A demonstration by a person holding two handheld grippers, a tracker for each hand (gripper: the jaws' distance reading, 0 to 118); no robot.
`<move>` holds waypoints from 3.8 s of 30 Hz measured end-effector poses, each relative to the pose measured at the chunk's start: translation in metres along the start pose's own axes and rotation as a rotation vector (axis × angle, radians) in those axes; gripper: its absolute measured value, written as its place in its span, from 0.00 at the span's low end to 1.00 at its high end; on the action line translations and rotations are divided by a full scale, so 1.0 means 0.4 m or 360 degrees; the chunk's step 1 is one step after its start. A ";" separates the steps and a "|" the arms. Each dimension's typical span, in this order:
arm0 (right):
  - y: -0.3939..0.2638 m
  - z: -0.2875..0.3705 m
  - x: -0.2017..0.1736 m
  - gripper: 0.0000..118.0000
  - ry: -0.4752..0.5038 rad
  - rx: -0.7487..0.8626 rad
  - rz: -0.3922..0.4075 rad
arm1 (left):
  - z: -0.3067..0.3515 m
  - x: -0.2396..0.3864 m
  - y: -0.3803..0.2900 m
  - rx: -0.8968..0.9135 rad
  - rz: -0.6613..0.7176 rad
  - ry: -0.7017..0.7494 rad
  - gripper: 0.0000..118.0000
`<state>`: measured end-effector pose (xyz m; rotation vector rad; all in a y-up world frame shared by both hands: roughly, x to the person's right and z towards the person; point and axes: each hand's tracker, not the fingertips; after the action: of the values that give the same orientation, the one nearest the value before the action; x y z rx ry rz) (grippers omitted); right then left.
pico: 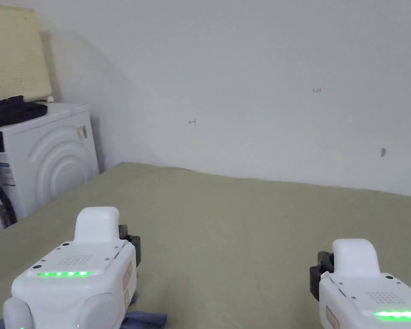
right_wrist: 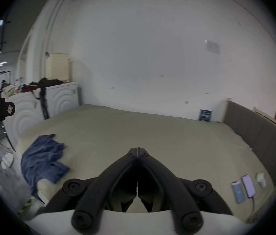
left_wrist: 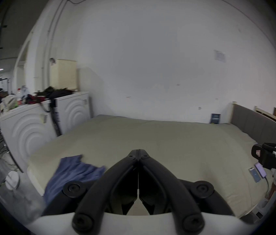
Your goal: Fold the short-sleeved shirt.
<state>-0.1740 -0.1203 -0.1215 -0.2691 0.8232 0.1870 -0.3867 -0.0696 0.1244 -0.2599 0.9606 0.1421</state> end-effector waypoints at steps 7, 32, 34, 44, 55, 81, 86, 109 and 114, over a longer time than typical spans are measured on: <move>0.018 -0.064 -0.224 0.00 0.0363 -0.0014 0.0032 | 0.075 -0.249 -0.020 -0.0053 0.0049 0.0391 0.00; -0.135 -0.188 -0.255 0.00 0.0424 -0.0345 0.0092 | -0.267 -0.331 -0.275 -0.0714 0.0009 0.0113 0.00; -0.168 -0.200 -0.242 0.00 0.0413 -0.0390 0.0123 | -0.313 -0.311 -0.308 -0.0799 -0.0025 0.0116 0.00; -0.289 -0.236 -0.226 0.00 0.0432 -0.0623 0.0138 | -0.503 -0.364 -0.448 -0.1244 -0.0014 0.0082 1.00; -0.308 -0.179 -0.224 0.00 0.0492 -0.0653 0.0204 | -0.518 -0.418 -0.460 -0.1193 0.0244 0.0033 0.22; -0.283 0.031 0.292 0.00 -0.0150 -0.0522 -0.0118 | -0.654 0.722 -0.200 -0.1086 -0.0033 -0.0962 0.06; -0.310 0.030 0.414 0.00 -0.0307 -0.0575 -0.0215 | -0.622 1.088 -0.224 -0.1154 -0.0215 -0.1281 0.06; -0.378 0.024 0.479 0.00 -0.0363 -0.0684 -0.0385 | -0.511 1.181 -0.288 -0.1224 -0.0496 -0.1301 0.96; -0.359 0.045 0.414 0.00 -0.0264 -0.0625 -0.0392 | -0.470 0.813 -0.226 -0.1094 -0.0461 -0.1115 0.96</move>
<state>-0.0129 -0.2411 -0.2096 -0.7110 0.5777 0.1364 -0.3298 -0.2077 -0.2320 -0.9102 0.1411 0.2723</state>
